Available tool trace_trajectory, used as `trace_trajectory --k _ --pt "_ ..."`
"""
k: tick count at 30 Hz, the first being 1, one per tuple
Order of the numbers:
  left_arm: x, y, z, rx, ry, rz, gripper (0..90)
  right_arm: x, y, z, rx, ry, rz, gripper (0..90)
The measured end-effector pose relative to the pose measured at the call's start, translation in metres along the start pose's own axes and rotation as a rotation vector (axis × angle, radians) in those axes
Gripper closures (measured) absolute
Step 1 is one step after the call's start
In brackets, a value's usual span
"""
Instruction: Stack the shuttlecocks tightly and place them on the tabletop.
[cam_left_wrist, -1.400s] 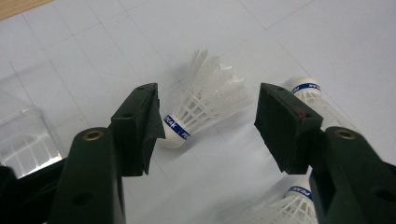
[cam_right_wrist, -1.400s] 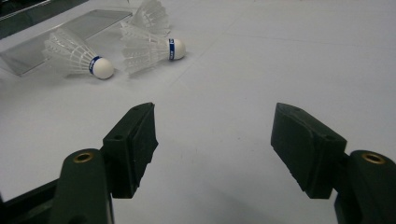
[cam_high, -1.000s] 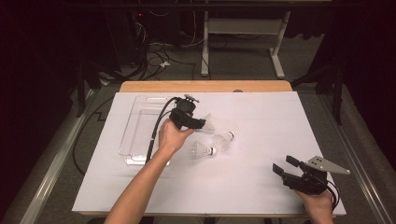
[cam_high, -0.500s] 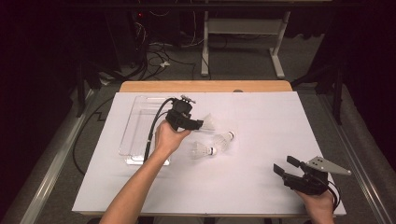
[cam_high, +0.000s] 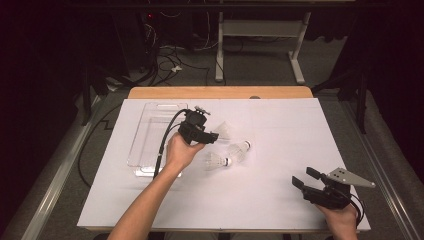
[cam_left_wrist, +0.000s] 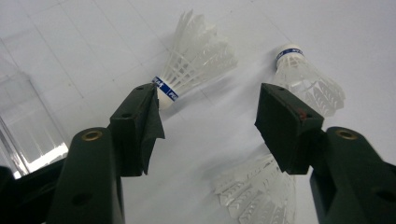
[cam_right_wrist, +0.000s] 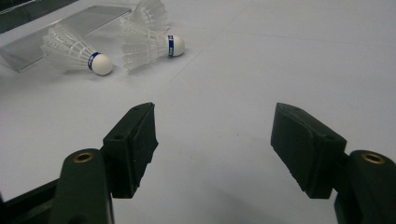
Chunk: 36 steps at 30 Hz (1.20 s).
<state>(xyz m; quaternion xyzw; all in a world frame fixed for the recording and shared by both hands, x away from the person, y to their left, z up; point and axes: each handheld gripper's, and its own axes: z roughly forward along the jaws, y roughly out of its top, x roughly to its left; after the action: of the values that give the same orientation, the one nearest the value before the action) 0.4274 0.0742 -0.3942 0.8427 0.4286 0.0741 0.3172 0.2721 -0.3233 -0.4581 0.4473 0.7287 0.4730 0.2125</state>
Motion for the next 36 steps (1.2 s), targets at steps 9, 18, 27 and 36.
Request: trace_trajectory --k 9,18,27,36 --pt "0.0 -0.01 0.001 0.005 -0.008 0.009 40.4 -0.001 0.0 0.003 0.007 0.007 0.001 31.6" --pt "-0.003 -0.017 -0.002 0.007 -0.009 0.0 40.1 0.001 0.0 0.003 0.011 0.008 -0.001 31.6" --pt "-0.005 -0.024 -0.009 -0.002 -0.017 -0.002 38.2 0.001 0.0 0.003 0.011 0.006 -0.002 31.6" --pt "-0.005 -0.032 -0.016 -0.016 -0.026 -0.008 36.5 0.0 0.0 0.002 0.006 0.003 -0.004 31.6"
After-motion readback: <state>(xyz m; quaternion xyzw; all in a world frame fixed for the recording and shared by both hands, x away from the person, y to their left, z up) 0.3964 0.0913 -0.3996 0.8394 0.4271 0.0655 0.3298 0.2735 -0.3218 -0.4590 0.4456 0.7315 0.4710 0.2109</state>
